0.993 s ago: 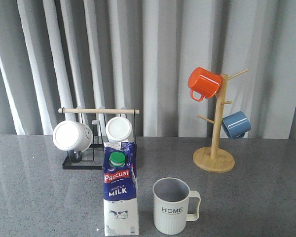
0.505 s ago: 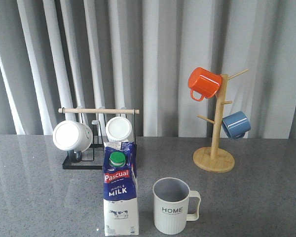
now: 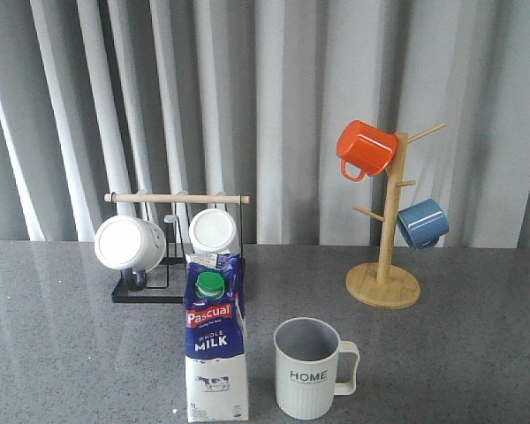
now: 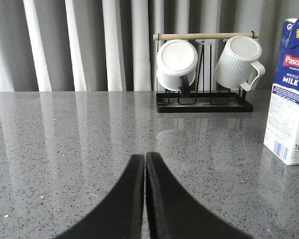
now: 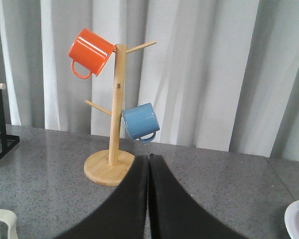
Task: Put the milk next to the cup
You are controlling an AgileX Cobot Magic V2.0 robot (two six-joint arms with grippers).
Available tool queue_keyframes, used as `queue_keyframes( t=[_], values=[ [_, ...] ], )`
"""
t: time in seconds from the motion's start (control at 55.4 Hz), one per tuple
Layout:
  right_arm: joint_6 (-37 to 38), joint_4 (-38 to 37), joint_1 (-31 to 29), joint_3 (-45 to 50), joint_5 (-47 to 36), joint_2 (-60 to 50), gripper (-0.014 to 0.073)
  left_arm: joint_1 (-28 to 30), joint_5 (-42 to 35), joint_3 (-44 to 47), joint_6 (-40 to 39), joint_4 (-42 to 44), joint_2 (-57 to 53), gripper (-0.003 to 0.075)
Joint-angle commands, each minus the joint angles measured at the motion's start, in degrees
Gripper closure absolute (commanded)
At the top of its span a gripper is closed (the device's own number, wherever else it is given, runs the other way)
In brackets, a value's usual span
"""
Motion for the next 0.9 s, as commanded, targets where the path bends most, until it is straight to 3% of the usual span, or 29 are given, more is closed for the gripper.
queue_keyframes(
  t=[0.0,0.379,0.56,0.722,0.884],
  values=[
    [-0.32,0.06,-0.12,-1.80,-3.59,-0.21,0.0596,-0.10,-3.70,-0.89,-0.18,-0.56,-0.57,0.0727],
    [-0.56,-0.58,-0.13,-1.80,-3.59,-0.21,0.0596,-0.10,-3.70,-0.89,-0.18,-0.56,-0.57,0.0727],
    [0.66,-13.17,-0.13,-1.76,-6.05,-0.73,0.0596,-0.10,-3.65,-0.89,-0.18,-0.56,-0.57,0.0727],
    [15.41,-25.14,-0.13,2.65,-6.48,-6.24,0.0596,-0.10,-3.65,-0.89,-0.18,-0.56,-0.57,0.0727],
    [27.81,-35.39,-0.13,14.42,-9.52,-15.10,0.0596,-0.10,-3.65,-0.89,-0.18,-0.56,-0.57,0.0727]
  ],
)
